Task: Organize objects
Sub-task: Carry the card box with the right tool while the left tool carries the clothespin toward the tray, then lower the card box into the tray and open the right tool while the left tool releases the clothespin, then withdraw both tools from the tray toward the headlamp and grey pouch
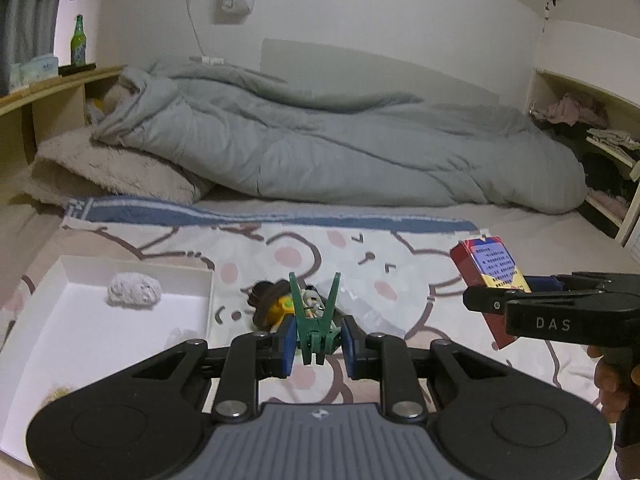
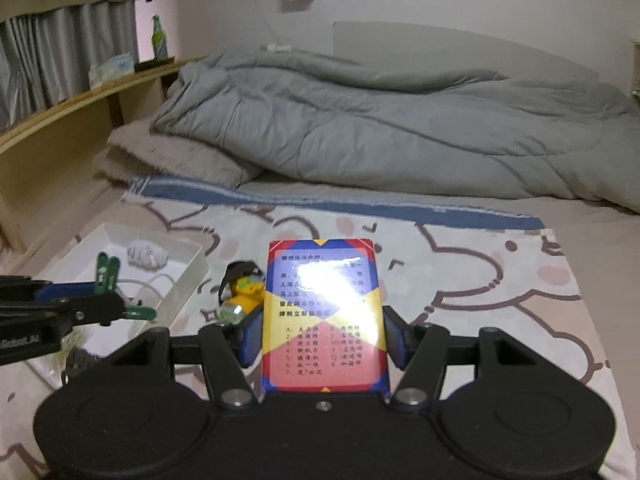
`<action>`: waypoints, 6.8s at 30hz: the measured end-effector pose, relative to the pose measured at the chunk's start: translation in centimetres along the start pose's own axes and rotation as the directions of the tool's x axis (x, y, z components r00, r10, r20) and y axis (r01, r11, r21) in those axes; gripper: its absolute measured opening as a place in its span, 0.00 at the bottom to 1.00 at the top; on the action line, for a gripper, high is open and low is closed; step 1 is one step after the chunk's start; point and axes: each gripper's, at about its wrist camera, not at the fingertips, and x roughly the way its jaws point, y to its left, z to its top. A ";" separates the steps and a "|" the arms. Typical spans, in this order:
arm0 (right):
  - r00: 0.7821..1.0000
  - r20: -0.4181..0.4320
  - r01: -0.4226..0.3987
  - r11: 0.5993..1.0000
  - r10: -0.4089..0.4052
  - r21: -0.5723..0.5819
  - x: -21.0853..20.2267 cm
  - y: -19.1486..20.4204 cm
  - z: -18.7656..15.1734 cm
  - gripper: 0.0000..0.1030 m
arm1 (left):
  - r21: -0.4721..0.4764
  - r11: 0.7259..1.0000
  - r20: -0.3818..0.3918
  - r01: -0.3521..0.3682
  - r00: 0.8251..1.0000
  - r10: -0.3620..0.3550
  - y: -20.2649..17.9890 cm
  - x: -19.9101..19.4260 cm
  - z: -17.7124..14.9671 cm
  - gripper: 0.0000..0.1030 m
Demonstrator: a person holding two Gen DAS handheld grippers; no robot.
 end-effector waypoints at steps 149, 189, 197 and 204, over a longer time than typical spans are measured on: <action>0.986 0.019 -0.161 0.975 0.166 -0.155 0.8 14.7 0.3 1.00 | -0.032 0.918 -0.036 -0.395 0.918 0.394 14.5 -9.3 -2.3 1.00; 1.000 0.017 0.017 0.998 -0.016 -0.053 3.2 2.1 1.5 1.00 | -0.008 0.971 -0.046 -0.237 0.971 0.236 7.5 1.4 1.5 1.00; 0.997 0.042 0.071 0.997 -0.071 -0.004 4.9 -1.0 1.3 1.00 | 0.019 0.979 0.007 -0.201 0.980 0.201 5.3 2.9 1.9 1.00; 0.995 0.036 0.095 0.994 -0.097 0.063 7.3 -3.4 1.4 1.00 | 0.048 0.983 0.010 -0.177 0.984 0.177 4.0 4.6 2.0 0.96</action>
